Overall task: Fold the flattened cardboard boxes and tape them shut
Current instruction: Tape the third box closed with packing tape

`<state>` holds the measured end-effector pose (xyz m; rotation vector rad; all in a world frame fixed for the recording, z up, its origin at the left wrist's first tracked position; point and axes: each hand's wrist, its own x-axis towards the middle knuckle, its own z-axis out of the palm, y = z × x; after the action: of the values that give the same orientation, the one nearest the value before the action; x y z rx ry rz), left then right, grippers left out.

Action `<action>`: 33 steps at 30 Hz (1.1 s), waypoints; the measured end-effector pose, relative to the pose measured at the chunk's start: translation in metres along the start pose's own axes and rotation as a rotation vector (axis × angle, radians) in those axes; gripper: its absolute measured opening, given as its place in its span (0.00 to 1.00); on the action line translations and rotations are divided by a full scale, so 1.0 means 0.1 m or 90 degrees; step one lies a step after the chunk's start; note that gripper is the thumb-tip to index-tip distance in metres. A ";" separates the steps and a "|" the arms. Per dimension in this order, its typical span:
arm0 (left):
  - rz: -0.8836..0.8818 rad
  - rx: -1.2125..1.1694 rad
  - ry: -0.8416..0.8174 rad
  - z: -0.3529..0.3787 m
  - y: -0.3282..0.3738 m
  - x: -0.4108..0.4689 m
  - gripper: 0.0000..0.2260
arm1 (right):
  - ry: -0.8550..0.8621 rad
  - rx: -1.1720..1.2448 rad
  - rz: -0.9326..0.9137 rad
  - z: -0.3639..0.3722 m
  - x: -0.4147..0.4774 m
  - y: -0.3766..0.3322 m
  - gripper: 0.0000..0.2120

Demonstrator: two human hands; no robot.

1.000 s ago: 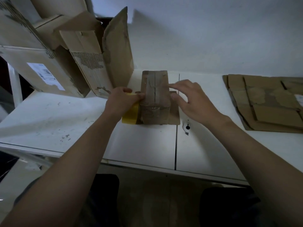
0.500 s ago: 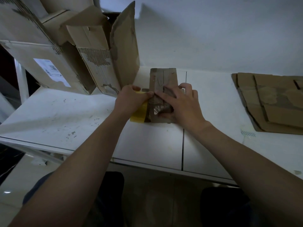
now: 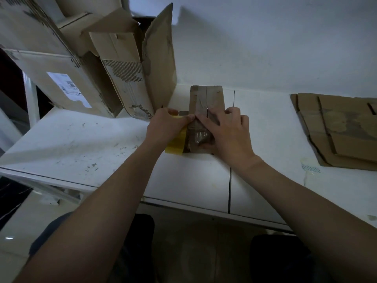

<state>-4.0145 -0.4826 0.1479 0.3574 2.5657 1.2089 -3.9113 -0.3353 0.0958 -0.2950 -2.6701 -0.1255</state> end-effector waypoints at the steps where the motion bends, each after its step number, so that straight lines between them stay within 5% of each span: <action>1: 0.000 -0.001 -0.002 -0.01 0.00 0.00 0.30 | 0.001 0.021 -0.003 -0.01 0.01 0.01 0.39; 18: -0.067 -0.208 -0.041 -0.52 0.03 -0.66 0.17 | 0.054 0.279 -0.005 -0.59 0.01 0.05 0.21; 25: -0.067 -0.393 -0.139 -0.52 0.13 -1.04 0.10 | -0.176 0.535 0.045 -0.87 -0.32 -0.36 0.38; 33: 0.043 -0.207 -0.071 -0.36 0.00 -1.11 0.10 | -0.156 0.504 -0.013 -1.08 -0.46 -0.23 0.29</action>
<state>-3.9239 -0.5462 0.1861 0.4258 2.2302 1.5538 -3.8298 -0.3812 0.1712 -0.0213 -2.7036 0.9910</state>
